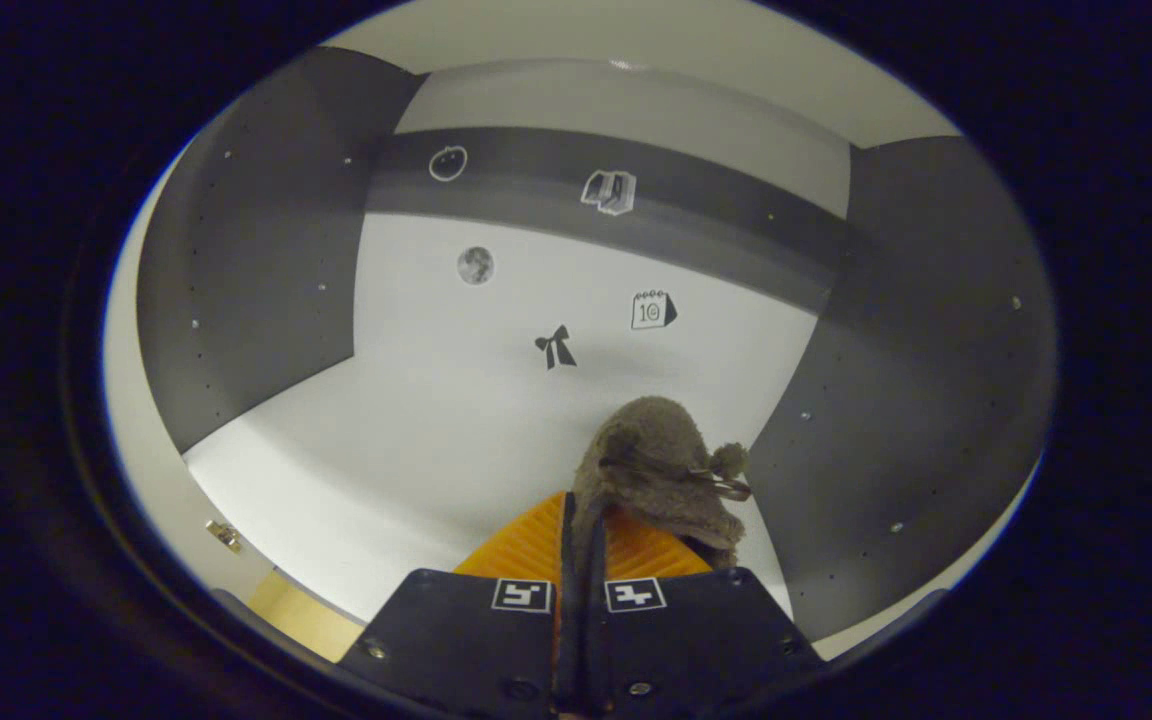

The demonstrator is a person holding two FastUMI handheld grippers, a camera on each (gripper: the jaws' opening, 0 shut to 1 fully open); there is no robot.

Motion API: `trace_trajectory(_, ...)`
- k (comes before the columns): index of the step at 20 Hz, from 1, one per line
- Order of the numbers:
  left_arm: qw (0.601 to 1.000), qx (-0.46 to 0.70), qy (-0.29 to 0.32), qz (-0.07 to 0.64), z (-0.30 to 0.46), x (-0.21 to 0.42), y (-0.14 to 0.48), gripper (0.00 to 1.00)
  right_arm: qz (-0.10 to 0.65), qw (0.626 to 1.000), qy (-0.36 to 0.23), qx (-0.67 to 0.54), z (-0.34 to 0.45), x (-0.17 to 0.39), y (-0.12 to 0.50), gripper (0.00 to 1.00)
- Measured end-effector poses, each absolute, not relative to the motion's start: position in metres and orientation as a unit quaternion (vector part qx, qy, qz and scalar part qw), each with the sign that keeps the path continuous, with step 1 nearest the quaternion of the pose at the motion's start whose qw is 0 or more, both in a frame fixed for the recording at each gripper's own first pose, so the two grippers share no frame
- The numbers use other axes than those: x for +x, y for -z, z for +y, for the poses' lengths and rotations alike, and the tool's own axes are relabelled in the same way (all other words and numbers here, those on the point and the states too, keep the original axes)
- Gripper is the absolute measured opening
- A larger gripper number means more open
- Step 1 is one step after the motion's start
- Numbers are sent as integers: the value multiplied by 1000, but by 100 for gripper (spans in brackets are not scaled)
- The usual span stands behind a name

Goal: Grab one shoe with the right hand and put it into the shoe cabinet, grab the other shoe with the left hand and put it into the shoe cabinet; then close the right door with the right hand and the left door with the left hand.

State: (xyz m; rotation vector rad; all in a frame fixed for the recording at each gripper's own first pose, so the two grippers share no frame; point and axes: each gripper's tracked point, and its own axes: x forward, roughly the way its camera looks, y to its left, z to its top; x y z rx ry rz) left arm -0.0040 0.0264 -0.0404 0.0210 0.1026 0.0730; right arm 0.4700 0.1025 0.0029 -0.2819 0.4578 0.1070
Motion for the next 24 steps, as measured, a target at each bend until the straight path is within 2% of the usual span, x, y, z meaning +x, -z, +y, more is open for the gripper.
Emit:
trace_trajectory(5, 997, 2, -45, 61, 32, -2, 47, 95, 249, 959, -68, -112, 118, 467, 13, 6)
trace_trajectory(10, 997, -1, -45, 55, 31, -2, 45, 95, 242, 961, -41, -127, 112, 471, 11, 7)
trace_trajectory(14, 998, -1, -40, 52, 29, -3, 43, 95, 249, 960, -30, -128, 109, 459, 7, 12)
trace_trajectory(15, 998, -1, -39, 52, 27, -4, 43, 95, 247, 961, -31, -124, 108, 455, 2, 18)
trace_trajectory(16, 998, -1, -37, 52, 26, -5, 43, 95, 244, 961, -33, -124, 107, 451, -3, 15)
trace_trajectory(18, 998, -3, -32, 49, 23, -6, 41, 95, 237, 962, -39, -133, 104, 441, -14, 22)
trace_trajectory(20, 999, -3, -24, 45, 18, -5, 39, 95, 232, 963, -47, -128, 104, 425, -25, 37)
trace_trajectory(24, 999, -4, -7, 40, 7, -5, 37, 95, 156, 979, -67, -109, 104, 384, -81, 41)
